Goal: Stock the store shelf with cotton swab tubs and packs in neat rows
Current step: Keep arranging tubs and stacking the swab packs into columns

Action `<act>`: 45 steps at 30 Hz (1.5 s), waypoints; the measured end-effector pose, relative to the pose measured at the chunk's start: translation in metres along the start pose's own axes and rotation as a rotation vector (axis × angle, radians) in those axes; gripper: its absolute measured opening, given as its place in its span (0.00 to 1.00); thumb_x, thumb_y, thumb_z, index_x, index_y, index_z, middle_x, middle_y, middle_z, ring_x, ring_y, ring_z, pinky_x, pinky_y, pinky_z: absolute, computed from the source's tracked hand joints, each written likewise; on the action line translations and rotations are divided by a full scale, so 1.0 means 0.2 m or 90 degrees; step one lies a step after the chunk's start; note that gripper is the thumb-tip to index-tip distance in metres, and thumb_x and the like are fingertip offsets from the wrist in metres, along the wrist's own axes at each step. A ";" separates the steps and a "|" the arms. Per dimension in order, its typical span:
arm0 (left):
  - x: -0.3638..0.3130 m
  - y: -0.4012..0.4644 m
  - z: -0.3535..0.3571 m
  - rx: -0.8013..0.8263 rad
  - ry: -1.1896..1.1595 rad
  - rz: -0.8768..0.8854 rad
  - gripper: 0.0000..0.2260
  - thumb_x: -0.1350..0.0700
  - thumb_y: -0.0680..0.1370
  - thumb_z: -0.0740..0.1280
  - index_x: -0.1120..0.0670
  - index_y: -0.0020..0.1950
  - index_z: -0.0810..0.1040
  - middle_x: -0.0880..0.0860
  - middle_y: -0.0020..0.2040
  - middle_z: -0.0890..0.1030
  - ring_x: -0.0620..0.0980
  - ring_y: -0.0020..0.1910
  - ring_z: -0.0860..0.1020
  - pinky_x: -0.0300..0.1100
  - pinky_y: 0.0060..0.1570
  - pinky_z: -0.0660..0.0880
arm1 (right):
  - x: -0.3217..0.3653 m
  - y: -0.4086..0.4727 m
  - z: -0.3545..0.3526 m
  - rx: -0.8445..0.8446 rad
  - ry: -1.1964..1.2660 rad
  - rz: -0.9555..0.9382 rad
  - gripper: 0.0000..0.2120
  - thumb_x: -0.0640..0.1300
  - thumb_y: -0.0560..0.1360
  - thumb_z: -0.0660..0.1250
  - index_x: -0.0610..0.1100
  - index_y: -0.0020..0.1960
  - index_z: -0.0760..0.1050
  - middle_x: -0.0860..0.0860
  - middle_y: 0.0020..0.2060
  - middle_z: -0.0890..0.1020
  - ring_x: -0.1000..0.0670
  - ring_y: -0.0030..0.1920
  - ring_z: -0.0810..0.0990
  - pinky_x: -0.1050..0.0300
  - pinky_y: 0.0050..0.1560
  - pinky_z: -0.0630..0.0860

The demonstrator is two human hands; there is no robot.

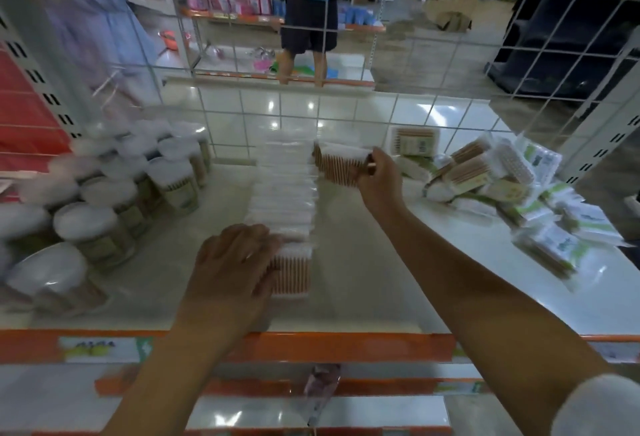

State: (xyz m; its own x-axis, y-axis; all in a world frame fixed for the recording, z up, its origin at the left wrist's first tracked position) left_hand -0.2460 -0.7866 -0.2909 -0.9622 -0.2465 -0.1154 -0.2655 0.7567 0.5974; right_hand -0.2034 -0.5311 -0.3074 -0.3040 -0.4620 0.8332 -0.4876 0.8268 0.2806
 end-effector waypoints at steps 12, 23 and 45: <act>0.02 -0.04 0.03 -0.005 -0.059 -0.072 0.15 0.53 0.71 0.59 0.55 0.55 0.76 0.52 0.55 0.76 0.52 0.57 0.69 0.43 0.50 0.62 | 0.05 0.06 0.15 0.031 -0.243 -0.098 0.20 0.38 0.73 0.64 0.45 0.65 0.72 0.42 0.55 0.75 0.43 0.53 0.75 0.54 0.50 0.72; 0.04 -0.07 0.06 -0.051 -0.107 -0.082 0.16 0.54 0.72 0.60 0.54 0.60 0.70 0.50 0.60 0.70 0.52 0.61 0.69 0.45 0.56 0.63 | 0.18 0.01 0.28 0.079 -0.481 -0.338 0.26 0.29 0.60 0.67 0.41 0.57 0.77 0.44 0.55 0.76 0.40 0.57 0.73 0.46 0.54 0.71; -0.09 0.08 0.03 0.141 0.033 -0.103 0.24 0.46 0.70 0.56 0.57 0.59 0.76 0.57 0.54 0.80 0.57 0.53 0.77 0.59 0.47 0.74 | 0.29 -0.44 0.02 0.293 -0.329 -0.197 0.27 0.41 0.77 0.61 0.43 0.74 0.59 0.47 0.73 0.62 0.50 0.73 0.57 0.60 0.70 0.51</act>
State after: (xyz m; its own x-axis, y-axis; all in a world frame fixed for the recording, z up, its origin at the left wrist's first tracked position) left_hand -0.2325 -0.7655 -0.2841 -0.9034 -0.4012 -0.1514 -0.4276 0.8173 0.3862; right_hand -0.1810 -0.6326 -0.2861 -0.3875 -0.8363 0.3879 -0.8710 0.4700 0.1430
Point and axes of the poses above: each hand's wrist, its own y-axis towards the middle knuckle, its own z-axis out of the palm, x = y × z, the point moved 9 cm from there along y, towards the middle knuckle
